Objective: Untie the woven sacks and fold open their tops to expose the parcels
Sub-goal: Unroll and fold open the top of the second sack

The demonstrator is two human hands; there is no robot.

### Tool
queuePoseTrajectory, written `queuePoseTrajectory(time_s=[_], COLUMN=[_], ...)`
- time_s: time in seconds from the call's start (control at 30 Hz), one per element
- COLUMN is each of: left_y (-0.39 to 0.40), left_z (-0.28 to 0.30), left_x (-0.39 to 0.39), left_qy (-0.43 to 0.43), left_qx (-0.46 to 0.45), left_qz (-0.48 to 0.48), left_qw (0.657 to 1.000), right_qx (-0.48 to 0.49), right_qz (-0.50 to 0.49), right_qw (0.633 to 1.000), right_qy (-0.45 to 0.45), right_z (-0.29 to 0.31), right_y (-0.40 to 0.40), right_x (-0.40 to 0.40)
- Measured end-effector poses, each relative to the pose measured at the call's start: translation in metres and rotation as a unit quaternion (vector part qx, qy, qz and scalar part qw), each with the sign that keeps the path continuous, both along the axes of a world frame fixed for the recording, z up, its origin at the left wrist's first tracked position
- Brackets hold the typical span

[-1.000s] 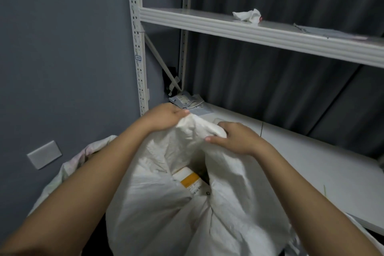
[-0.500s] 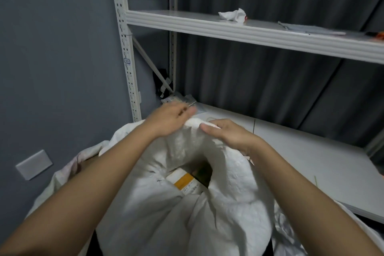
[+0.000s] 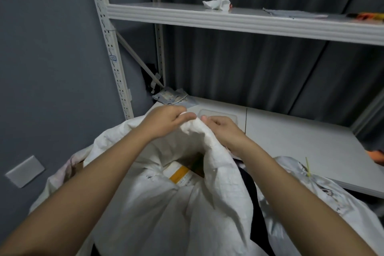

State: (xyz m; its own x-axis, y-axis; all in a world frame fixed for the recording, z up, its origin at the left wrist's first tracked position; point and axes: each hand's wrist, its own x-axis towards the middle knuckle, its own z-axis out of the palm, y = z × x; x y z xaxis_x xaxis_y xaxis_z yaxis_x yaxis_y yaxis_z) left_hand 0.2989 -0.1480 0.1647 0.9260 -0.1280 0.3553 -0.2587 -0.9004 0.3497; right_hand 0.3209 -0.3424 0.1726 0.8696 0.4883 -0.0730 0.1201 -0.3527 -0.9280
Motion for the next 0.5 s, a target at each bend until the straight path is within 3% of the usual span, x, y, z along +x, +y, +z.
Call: queuePoseTrajectory(time_s=[0.03, 0.1, 0.2, 0.3, 0.37, 0.43, 0.5], left_y=[0.003, 0.013, 0.019, 0.006, 0.004, 0.009, 0.013], left_z=[0.004, 0.010, 0.008, 0.000, 0.002, 0.008, 0.015], left_x=[0.003, 0.009, 0.012, 0.009, 0.013, 0.021, 0.033], left_qy=[0.005, 0.003, -0.034, -0.039, -0.033, -0.046, -0.040], left_qx=[-0.001, -0.006, 0.033, 0.044, 0.029, 0.009, 0.018], left_qz=[0.033, 0.086, 0.033, -0.069, -0.059, -0.012, 0.034], left_qw=[0.999, 0.996, 0.998, 0.996, 0.997, 0.999, 0.998], right_qx=[-0.046, -0.066, 0.068, 0.209, 0.182, 0.085, 0.050], right_qz=[-0.001, -0.003, -0.034, -0.001, 0.000, -0.023, -0.024], right_qw=[0.996, 0.991, 0.996, 0.948, 0.965, 0.995, 0.998], right_qy=[-0.079, -0.117, 0.055, 0.238, 0.189, 0.055, 0.006], right_z=[-0.002, -0.004, -0.006, 0.000, 0.004, 0.003, -0.001], right_y=[-0.004, -0.008, -0.005, -0.003, -0.005, -0.010, -0.012], right_x=[-0.001, -0.005, 0.000, 0.010, 0.014, 0.013, 0.008])
